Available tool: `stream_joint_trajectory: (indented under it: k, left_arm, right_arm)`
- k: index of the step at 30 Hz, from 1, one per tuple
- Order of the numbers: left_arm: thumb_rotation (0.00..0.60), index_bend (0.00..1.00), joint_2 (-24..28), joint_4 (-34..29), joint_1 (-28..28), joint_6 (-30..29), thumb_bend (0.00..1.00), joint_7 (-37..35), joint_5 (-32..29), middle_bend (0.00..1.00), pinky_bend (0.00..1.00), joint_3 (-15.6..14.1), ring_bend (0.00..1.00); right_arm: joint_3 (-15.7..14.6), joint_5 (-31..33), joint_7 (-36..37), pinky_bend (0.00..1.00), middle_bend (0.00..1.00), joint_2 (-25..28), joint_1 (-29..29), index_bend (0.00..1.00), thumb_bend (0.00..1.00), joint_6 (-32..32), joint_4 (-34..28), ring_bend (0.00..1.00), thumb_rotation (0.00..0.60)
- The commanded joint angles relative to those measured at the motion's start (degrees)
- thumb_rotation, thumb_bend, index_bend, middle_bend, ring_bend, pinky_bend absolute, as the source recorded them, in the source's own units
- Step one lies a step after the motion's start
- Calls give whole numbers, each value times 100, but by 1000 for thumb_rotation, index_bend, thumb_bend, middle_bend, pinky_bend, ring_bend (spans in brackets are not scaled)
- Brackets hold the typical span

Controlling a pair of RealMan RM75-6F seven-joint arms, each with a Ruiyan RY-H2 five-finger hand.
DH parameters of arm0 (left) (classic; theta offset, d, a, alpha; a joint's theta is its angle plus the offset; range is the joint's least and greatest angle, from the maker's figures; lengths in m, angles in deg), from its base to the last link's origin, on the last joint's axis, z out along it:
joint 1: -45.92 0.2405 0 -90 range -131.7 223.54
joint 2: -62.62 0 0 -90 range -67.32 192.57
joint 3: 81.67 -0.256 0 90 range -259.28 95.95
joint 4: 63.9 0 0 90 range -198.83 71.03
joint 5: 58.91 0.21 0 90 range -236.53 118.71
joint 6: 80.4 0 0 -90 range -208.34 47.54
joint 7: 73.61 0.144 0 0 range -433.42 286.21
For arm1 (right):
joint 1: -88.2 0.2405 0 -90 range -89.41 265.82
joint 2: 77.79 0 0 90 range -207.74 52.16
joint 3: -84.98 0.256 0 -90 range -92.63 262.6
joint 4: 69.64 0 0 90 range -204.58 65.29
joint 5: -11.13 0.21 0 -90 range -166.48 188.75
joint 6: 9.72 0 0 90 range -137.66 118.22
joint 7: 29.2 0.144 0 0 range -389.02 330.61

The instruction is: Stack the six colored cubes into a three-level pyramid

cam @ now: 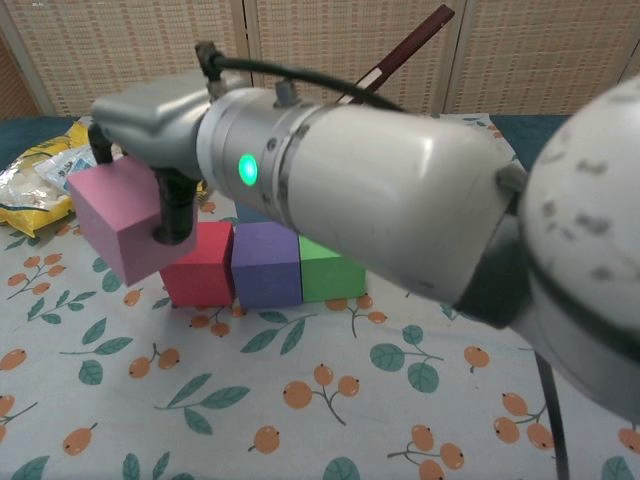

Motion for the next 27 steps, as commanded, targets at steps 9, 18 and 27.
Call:
stream_joint_trajectory:
  k: [9,18,27]
  left_arm:
    - [600,0,-51,-10,-27,75,314,146,-62,37,50,-5,0]
    - [600,0,-94,29,-79,201,315,206,-142,37,50,2,0]
    - [600,0,-112,19,-81,174,315,254,-141,37,50,4,0]
  right_arm:
    - [952,1774,-776,0,430,581,103,563,217,1053,-435,86,600]
    - [997,2333,-807,0,438,797,125,572,218,1065,-539,87,600]
    - [1147,2861,-893,0,445,352,452,583,218,1438,-339,94,600]
